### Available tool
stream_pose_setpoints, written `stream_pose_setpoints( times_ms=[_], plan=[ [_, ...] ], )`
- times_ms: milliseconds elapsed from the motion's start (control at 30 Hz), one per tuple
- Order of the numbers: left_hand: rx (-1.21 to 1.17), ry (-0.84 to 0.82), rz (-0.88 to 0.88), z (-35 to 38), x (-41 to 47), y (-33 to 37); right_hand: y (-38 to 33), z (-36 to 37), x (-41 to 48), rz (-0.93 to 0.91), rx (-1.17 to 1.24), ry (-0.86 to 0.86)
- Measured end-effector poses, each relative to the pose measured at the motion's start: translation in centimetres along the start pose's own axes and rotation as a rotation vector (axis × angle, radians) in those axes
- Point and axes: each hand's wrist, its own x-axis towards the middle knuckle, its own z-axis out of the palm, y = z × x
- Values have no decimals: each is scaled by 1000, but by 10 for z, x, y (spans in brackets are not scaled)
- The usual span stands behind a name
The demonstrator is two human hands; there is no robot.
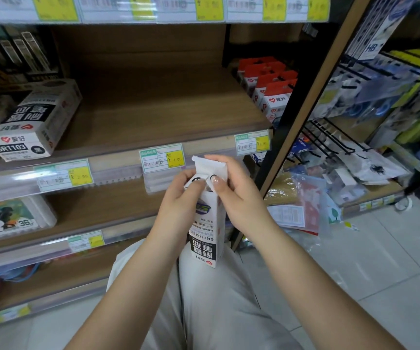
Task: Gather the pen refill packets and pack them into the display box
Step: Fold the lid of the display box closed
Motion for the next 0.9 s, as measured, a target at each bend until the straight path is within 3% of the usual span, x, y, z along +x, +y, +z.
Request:
stream_pose_setpoints(
  times_ms=[300,533,900],
  plan=[
    [-273,-102,18,-2,-2,1,0,4,-2,42,154,48],
    [-477,-181,10,-3,2,-6,7,14,-8,-52,240,161],
    [-605,-285,-64,-10,6,-10,10,11,-10,-98,157,140]
  ],
)
